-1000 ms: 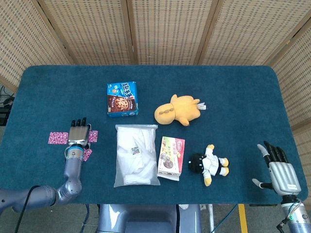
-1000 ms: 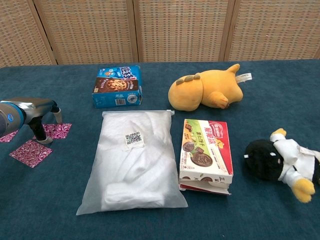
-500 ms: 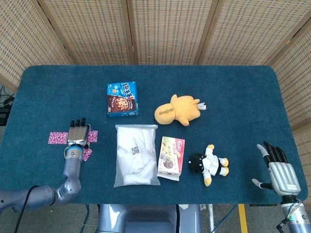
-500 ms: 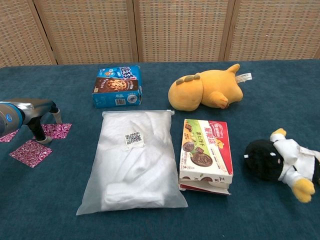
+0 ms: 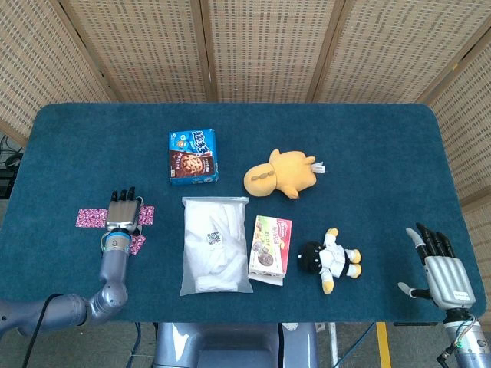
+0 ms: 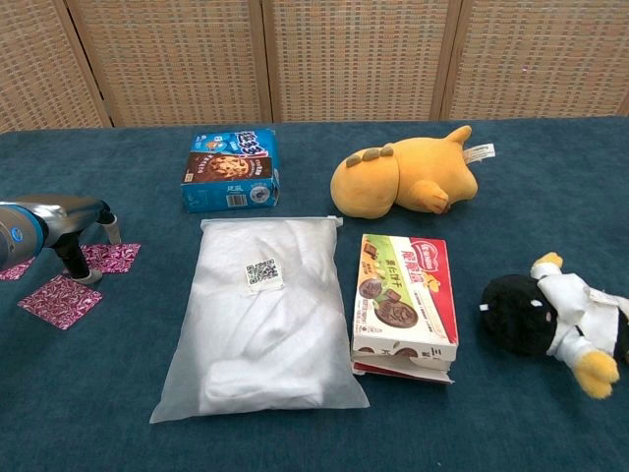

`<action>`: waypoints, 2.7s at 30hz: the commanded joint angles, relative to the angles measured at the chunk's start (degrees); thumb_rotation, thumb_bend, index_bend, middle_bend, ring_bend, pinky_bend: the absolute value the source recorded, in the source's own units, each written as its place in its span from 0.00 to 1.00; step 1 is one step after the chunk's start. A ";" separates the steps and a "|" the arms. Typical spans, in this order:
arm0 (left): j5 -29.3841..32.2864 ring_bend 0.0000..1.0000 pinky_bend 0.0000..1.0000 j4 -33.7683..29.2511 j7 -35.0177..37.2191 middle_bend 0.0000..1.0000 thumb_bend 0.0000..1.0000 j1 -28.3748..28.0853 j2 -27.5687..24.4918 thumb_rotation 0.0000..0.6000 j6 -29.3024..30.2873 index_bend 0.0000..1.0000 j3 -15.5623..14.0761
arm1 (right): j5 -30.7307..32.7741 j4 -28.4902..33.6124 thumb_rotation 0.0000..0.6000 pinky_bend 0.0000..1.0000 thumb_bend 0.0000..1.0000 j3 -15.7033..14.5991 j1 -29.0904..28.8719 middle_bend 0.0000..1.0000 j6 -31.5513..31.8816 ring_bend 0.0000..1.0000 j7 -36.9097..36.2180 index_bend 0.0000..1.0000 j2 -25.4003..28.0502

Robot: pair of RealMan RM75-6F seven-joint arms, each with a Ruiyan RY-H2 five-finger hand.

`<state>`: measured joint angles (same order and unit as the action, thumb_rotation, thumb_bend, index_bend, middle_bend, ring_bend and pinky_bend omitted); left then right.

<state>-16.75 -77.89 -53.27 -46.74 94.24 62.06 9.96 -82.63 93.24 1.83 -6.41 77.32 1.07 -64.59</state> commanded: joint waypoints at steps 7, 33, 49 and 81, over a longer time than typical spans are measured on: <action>0.03 0.00 0.00 -0.10 0.07 0.00 0.37 0.23 -0.05 1.00 -0.09 0.41 -0.15 | -0.01 0.03 1.00 0.00 0.00 -0.01 0.01 0.00 0.01 0.00 -0.07 0.00 0.02; -0.75 0.00 0.00 -0.20 1.02 0.00 0.38 1.09 -0.33 1.00 -0.03 0.52 -0.34 | 0.00 -0.05 1.00 0.00 0.00 -0.03 -0.03 0.00 -0.11 0.00 -0.19 0.00 0.02; -1.85 0.00 0.00 -2.03 1.94 0.00 0.38 1.47 -1.69 1.00 0.54 0.52 0.02 | -0.06 0.12 1.00 0.00 0.00 -0.04 0.04 0.00 0.03 0.00 -0.31 0.00 0.19; -10.49 0.00 0.00 -8.23 11.11 0.00 0.38 6.26 -15.47 1.00 -5.81 0.52 -3.43 | -0.25 0.31 1.00 0.00 0.00 -0.17 0.17 0.00 0.18 0.00 -0.04 0.00 0.29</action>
<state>-24.96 -86.37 -44.59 -41.67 80.48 58.76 7.72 -82.90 93.54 1.66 -6.24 77.51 1.00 -64.29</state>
